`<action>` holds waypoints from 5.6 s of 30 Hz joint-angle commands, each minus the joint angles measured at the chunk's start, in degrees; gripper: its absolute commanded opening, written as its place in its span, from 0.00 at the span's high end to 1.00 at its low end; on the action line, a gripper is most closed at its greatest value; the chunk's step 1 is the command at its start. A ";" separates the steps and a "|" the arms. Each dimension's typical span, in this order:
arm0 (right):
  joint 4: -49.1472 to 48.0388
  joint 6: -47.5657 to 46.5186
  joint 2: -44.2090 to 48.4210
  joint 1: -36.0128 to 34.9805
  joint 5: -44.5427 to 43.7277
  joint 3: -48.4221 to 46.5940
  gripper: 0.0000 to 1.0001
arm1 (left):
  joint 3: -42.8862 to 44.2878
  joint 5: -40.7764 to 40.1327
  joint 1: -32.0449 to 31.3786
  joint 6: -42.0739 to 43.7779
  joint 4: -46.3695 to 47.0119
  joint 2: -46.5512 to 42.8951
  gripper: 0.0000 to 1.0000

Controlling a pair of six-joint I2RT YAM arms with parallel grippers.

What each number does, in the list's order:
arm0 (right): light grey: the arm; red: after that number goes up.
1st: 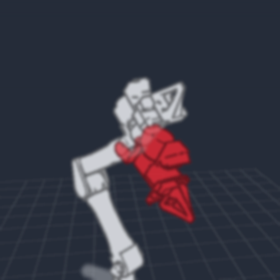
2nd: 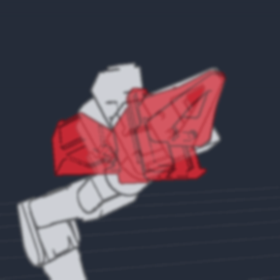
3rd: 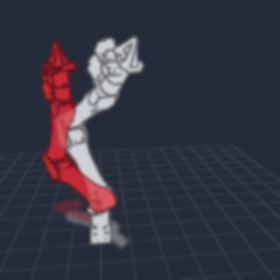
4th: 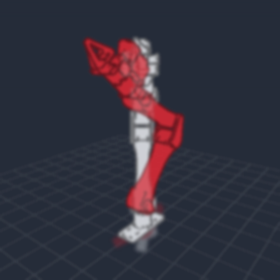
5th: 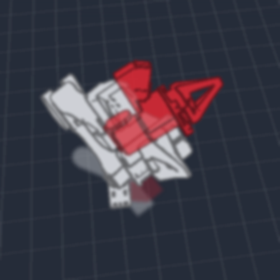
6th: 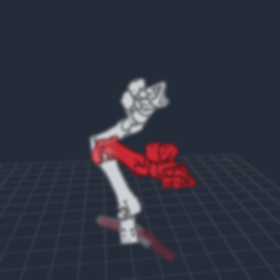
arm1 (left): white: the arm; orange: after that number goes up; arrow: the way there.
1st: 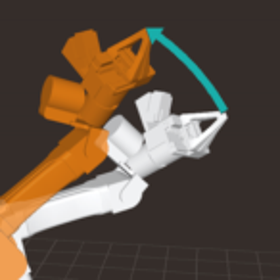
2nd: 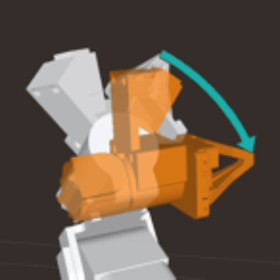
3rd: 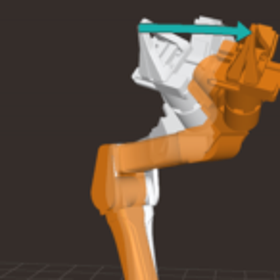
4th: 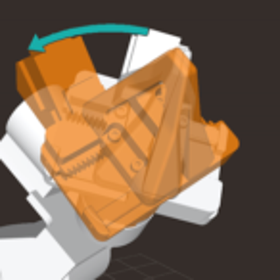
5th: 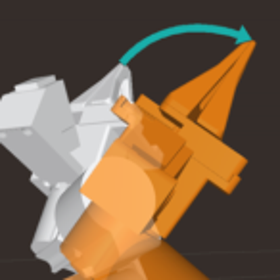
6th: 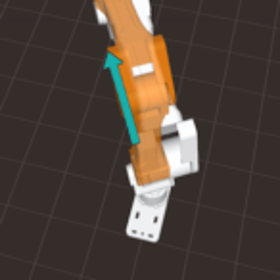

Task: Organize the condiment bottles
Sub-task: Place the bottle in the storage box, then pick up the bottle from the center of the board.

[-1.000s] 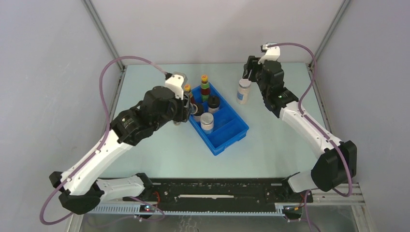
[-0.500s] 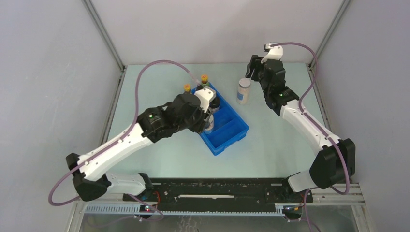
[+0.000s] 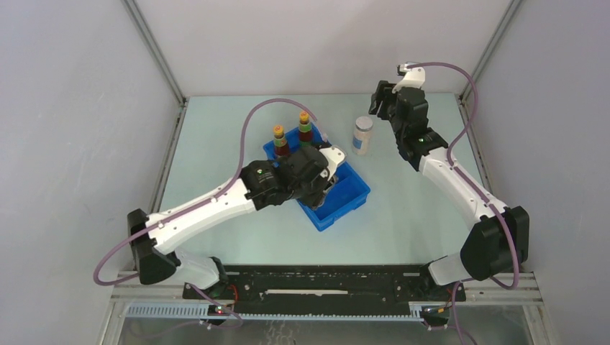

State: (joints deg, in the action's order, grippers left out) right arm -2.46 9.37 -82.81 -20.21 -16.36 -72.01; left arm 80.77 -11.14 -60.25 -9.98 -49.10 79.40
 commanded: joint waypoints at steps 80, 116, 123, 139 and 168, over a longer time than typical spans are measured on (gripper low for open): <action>-4.20 2.41 -3.31 3.55 2.21 2.83 0.32 | -7.45 13.11 8.91 2.73 11.23 13.55 1.00; -3.70 2.45 -3.77 3.41 2.37 2.83 0.32 | -9.93 15.26 8.92 1.85 13.86 15.44 0.64; -3.72 2.41 -3.77 3.27 2.38 2.78 0.32 | -10.50 15.18 8.91 1.80 13.77 14.81 0.33; -3.92 2.23 -3.00 3.15 2.60 2.76 0.32 | -9.37 14.49 8.69 1.08 13.17 12.72 0.25; 13.50 2.96 -7.57 1.66 7.06 -8.82 0.27 | 8.09 -10.86 1.67 -3.66 3.81 -2.01 0.14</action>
State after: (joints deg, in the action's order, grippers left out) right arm 5.15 11.49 -88.55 -17.56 -11.11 -77.14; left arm 88.09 -12.38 -59.77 -10.33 -46.11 84.44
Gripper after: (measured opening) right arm 0.705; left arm 0.838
